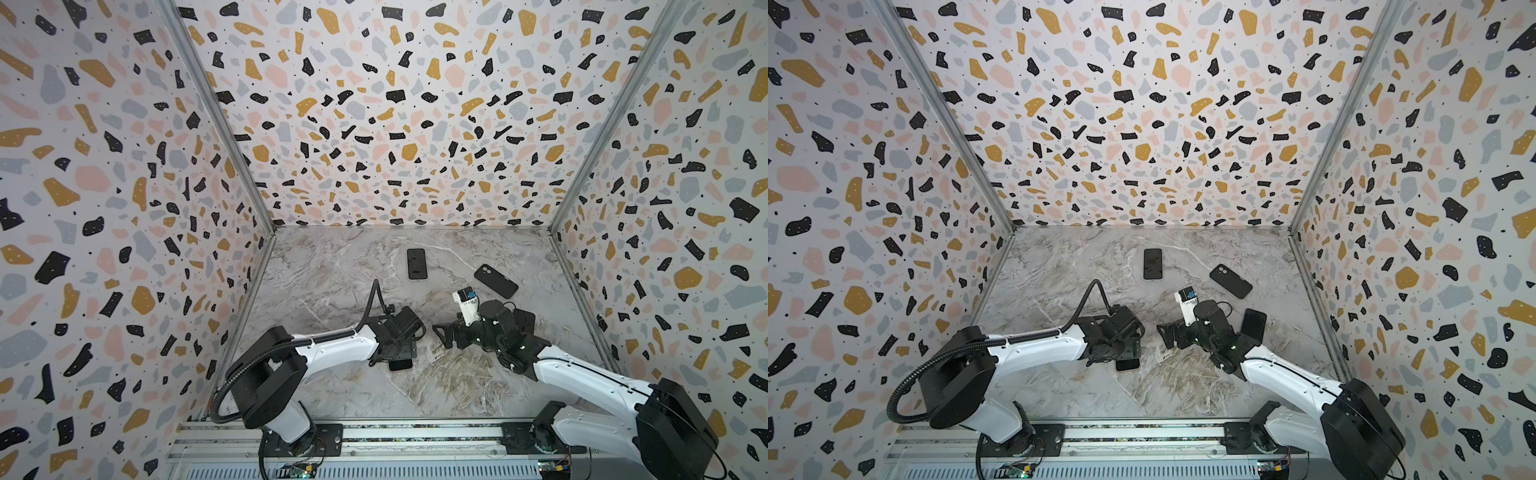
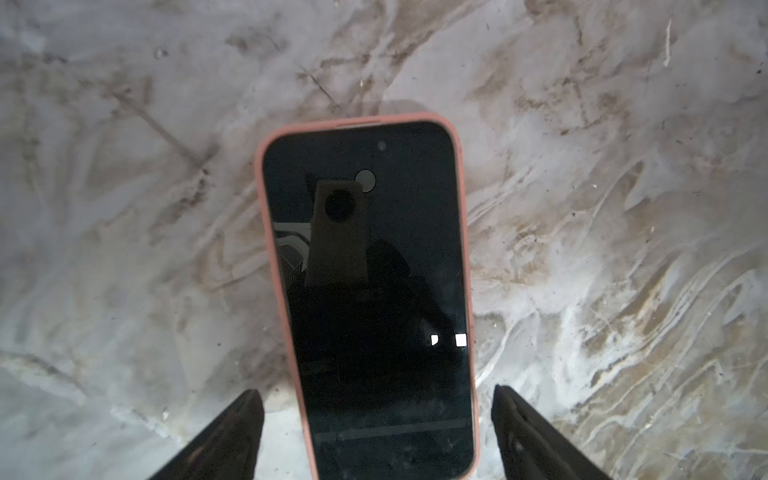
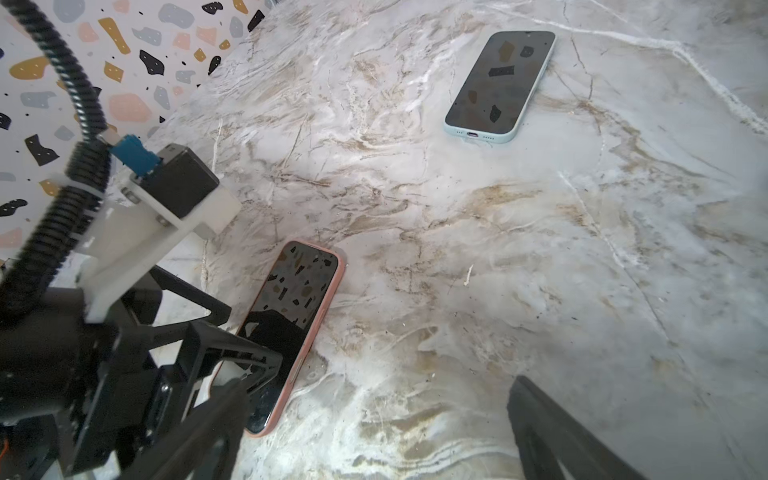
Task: Put the phone into the phone case
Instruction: 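Grasp the pink-cased phone with the left gripper and carry it farther away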
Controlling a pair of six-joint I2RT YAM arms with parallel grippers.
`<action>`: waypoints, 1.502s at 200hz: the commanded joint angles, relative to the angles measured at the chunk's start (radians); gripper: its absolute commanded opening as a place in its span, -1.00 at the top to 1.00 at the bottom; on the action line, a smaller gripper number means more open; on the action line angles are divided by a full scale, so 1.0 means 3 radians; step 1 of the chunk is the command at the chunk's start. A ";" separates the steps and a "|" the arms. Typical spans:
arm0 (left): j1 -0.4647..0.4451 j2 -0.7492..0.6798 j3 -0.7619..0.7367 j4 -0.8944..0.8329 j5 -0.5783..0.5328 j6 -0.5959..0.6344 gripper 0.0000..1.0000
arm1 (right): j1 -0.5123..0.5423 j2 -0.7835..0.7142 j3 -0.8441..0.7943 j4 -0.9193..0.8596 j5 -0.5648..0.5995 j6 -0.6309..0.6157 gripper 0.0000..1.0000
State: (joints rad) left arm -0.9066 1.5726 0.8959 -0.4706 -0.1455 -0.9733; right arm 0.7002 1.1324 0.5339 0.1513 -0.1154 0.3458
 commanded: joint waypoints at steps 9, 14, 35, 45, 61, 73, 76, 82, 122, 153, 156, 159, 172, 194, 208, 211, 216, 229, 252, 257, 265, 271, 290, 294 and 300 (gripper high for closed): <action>-0.0019 0.0009 0.0057 0.0025 -0.0108 -0.0241 -0.75 | -0.0009 0.0031 0.0000 0.0060 0.0028 -0.0014 -0.98; -0.0016 0.0016 0.0044 0.0038 -0.0103 -0.0265 -0.75 | -0.0012 0.0045 0.0000 0.0071 0.0016 -0.0012 -0.98; -0.0023 0.0061 0.0044 0.0054 -0.0098 -0.0339 -0.75 | -0.0011 0.0087 -0.0003 0.0114 -0.0034 -0.0002 -0.98; -0.0029 0.0097 0.0068 0.0041 -0.0101 -0.0342 -0.74 | -0.0012 0.0102 -0.0010 0.0122 -0.0041 0.0005 -0.98; -0.0048 0.0173 0.0144 -0.0036 -0.0144 -0.0340 -0.74 | -0.0012 0.0112 -0.0017 0.0132 -0.0061 0.0009 -0.98; -0.0063 0.0223 0.0200 -0.0090 -0.0176 -0.0321 -0.73 | -0.0008 0.0108 -0.0042 0.0140 -0.0070 0.0018 -0.98; -0.0068 0.0235 0.0208 -0.0104 -0.0182 -0.0319 -0.74 | -0.0011 0.0105 -0.0048 0.0143 -0.0074 0.0018 -0.98; -0.0068 0.0257 0.0227 -0.0122 -0.0190 -0.0315 -0.74 | -0.0012 0.0092 -0.0062 0.0146 -0.0078 0.0026 -0.98; -0.0075 0.0354 0.0329 -0.0185 -0.0252 -0.0254 -0.76 | -0.0012 -0.0059 -0.0332 0.0317 -0.0173 0.0190 -0.98; -0.0072 0.0513 0.0400 -0.0327 -0.0344 -0.0271 -0.80 | -0.0011 -0.0044 -0.0375 0.0296 -0.0176 0.0204 -0.98; -0.0072 0.0539 0.0419 -0.0349 -0.0356 -0.0262 -0.80 | -0.0012 -0.0039 -0.0376 0.0298 -0.0178 0.0203 -0.98; -0.0072 0.0568 0.0438 -0.0370 -0.0363 -0.0252 -0.80 | -0.0013 -0.0040 -0.0381 0.0302 -0.0182 0.0204 -0.98; -0.0073 0.0677 0.0492 -0.0425 -0.0366 -0.0230 -0.79 | -0.0011 -0.0037 -0.0406 0.0335 -0.0196 0.0216 -0.98; -0.0078 0.0731 0.0498 -0.0399 -0.0343 -0.0222 -0.68 | -0.0010 -0.0010 -0.0423 0.0365 -0.0224 0.0225 -0.98; -0.0078 0.0701 0.0468 -0.0367 -0.0340 -0.0222 -0.60 | -0.0012 0.0003 -0.0419 0.0366 -0.0234 0.0225 -0.98; -0.0079 0.0695 0.0465 -0.0356 -0.0342 -0.0222 -0.58 | -0.0012 0.0007 -0.0422 0.0373 -0.0237 0.0231 -0.98; -0.0079 0.0681 0.0455 -0.0337 -0.0339 -0.0215 -0.56 | -0.0009 0.0008 -0.0420 0.0373 -0.0239 0.0231 -0.98; -0.0080 0.0658 0.0435 -0.0306 -0.0334 -0.0212 -0.52 | -0.0011 0.0005 -0.0430 0.0383 -0.0252 0.0242 -0.98; -0.0078 0.0648 0.0401 -0.0273 -0.0318 -0.0207 -0.44 | -0.0012 0.0003 -0.0433 0.0381 -0.0258 0.0254 -0.98; -0.0081 0.0649 0.0396 -0.0272 -0.0318 -0.0203 -0.43 | -0.0010 0.0001 -0.0434 0.0380 -0.0260 0.0258 -0.98; -0.0078 0.0640 0.0393 -0.0272 -0.0321 -0.0197 -0.41 | -0.0012 -0.0010 -0.0434 0.0370 -0.0259 0.0258 -0.98; -0.0078 0.0631 0.0388 -0.0272 -0.0321 -0.0197 -0.40 | -0.0013 -0.0011 -0.0430 0.0366 -0.0253 0.0259 -0.98; -0.0079 0.0590 0.0369 -0.0267 -0.0337 -0.0187 -0.37 | -0.0012 -0.0028 -0.0430 0.0339 -0.0220 0.0283 -0.98; -0.0078 0.0583 0.0365 -0.0265 -0.0342 -0.0179 -0.37 | -0.0008 -0.0032 -0.0426 0.0330 -0.0214 0.0288 -0.98; -0.0079 0.0572 0.0368 -0.0258 -0.0340 -0.0160 -0.36 | -0.0010 -0.0033 -0.0424 0.0319 -0.0199 0.0298 -0.98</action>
State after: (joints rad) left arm -0.9268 1.7634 1.0309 -0.5503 -0.2428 -1.0409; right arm 0.7002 1.1378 0.4103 0.2543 -0.1867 0.4217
